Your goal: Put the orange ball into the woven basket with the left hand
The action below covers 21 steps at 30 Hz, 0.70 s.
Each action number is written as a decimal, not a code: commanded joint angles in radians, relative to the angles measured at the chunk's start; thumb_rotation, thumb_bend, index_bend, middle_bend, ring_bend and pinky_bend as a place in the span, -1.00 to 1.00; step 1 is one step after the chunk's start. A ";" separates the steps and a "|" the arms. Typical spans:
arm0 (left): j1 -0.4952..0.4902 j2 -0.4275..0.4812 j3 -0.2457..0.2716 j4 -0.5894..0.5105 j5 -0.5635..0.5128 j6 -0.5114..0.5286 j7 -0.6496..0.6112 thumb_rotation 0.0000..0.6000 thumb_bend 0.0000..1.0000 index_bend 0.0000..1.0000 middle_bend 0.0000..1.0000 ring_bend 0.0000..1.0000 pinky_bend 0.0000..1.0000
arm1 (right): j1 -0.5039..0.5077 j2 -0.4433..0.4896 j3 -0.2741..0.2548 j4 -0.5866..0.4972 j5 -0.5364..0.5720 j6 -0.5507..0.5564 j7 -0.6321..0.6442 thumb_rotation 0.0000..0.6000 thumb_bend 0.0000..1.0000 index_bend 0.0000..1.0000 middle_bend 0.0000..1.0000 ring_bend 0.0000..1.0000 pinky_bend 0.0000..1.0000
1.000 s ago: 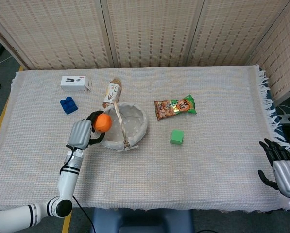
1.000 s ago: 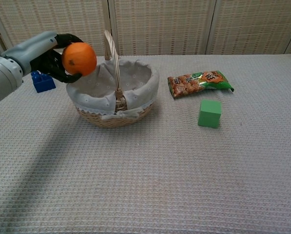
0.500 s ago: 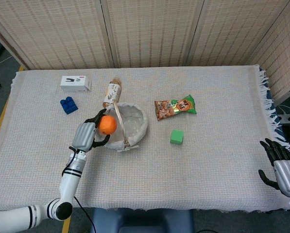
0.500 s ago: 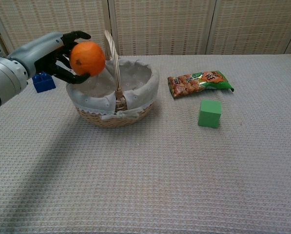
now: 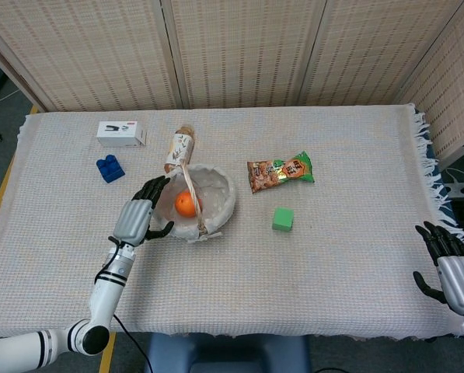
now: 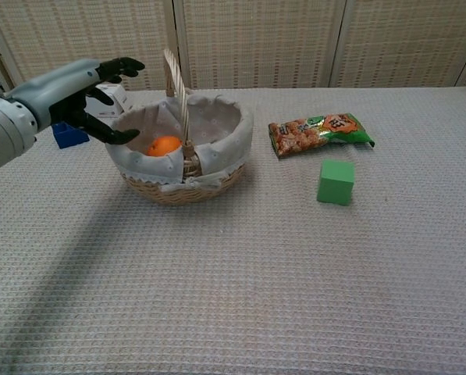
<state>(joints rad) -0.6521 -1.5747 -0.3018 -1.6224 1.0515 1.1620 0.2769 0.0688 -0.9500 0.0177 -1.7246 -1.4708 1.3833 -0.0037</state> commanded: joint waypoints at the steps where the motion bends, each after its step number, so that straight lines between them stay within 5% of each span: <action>1: 0.001 0.002 0.001 -0.002 -0.002 0.000 0.002 1.00 -0.42 -1.00 -1.00 -1.00 -0.67 | 0.000 0.000 0.000 0.000 0.000 0.000 0.000 1.00 -0.46 -1.00 -1.00 -1.00 -0.73; 8: 0.062 0.133 0.096 -0.041 0.054 0.040 0.090 1.00 -0.34 -1.00 -1.00 -1.00 -0.67 | 0.001 0.000 -0.001 -0.001 0.000 -0.002 -0.002 1.00 -0.46 -1.00 -1.00 -1.00 -0.73; 13: 0.135 0.337 0.249 -0.099 0.138 0.023 0.176 1.00 -0.34 -1.00 -1.00 -1.00 -0.66 | 0.007 -0.002 -0.003 -0.003 0.001 -0.015 -0.014 1.00 -0.46 -1.00 -1.00 -1.00 -0.73; 16: 0.209 0.401 0.325 -0.104 0.208 0.101 0.209 1.00 -0.34 -1.00 -1.00 -1.00 -0.66 | 0.010 -0.008 -0.004 -0.004 0.004 -0.021 -0.031 1.00 -0.46 -1.00 -1.00 -1.00 -0.73; 21: 0.346 0.404 0.407 -0.033 0.350 0.263 0.090 1.00 -0.34 -1.00 -1.00 -1.00 -0.66 | 0.017 -0.023 -0.004 -0.002 0.008 -0.031 -0.062 1.00 -0.46 -1.00 -1.00 -1.00 -0.73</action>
<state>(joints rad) -0.4137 -1.1861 0.0379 -1.6918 1.2945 1.3098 0.4648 0.0839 -0.9700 0.0139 -1.7272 -1.4638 1.3547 -0.0613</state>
